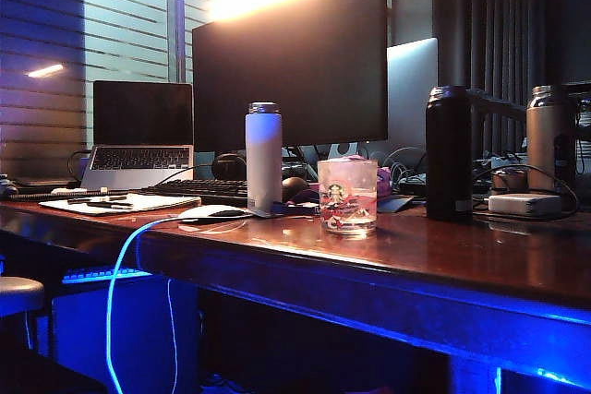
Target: Pick up the black thermos, pour a little water from inside into the glass cup, then place the black thermos back on the table.
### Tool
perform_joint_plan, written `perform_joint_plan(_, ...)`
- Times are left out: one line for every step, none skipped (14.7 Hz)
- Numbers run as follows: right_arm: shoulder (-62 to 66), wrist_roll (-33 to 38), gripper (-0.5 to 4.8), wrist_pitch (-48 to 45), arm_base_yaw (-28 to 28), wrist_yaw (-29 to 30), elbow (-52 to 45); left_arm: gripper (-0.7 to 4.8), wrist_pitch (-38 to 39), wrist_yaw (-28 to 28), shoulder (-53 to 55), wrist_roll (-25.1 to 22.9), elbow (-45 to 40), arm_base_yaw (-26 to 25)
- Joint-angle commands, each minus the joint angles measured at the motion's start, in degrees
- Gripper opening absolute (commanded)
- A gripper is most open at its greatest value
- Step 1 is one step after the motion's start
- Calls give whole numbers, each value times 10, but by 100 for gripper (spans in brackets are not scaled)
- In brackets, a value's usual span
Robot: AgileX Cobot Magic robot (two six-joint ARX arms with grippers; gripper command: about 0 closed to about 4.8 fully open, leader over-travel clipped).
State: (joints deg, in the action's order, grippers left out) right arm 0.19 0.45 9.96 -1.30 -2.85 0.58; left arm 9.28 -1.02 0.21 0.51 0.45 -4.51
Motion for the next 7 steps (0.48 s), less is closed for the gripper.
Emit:
perform_joint_plan(-1,2,-1,-3,1,2,-2,-3,12,0,-2,-1,-1,0)
perform_joint_plan(-1,2,-1,-3,1,2,-2,-3,12,-1,-2,-1,-1,0)
perform_joint_plan(-1,2,-1,-3,1,2,-2,-3,12,-1,-2,0,-1,0)
perform_joint_plan(-1,3,-1,-3,1,2,-2,-3,10,-1,-2,3,-1,0)
perform_joint_plan(-1,14,-1,-5,1,2,-2,-3,-8,-4,-2,35,0,0)
perform_joint_plan(-1,42,-1,-15,2,3,-1,-2,-55,-10,-2,96,3,0)
perform_joint_plan(-1,82,-1,-31,4,11,0,-1,-98,-12,-2,151,13,0)
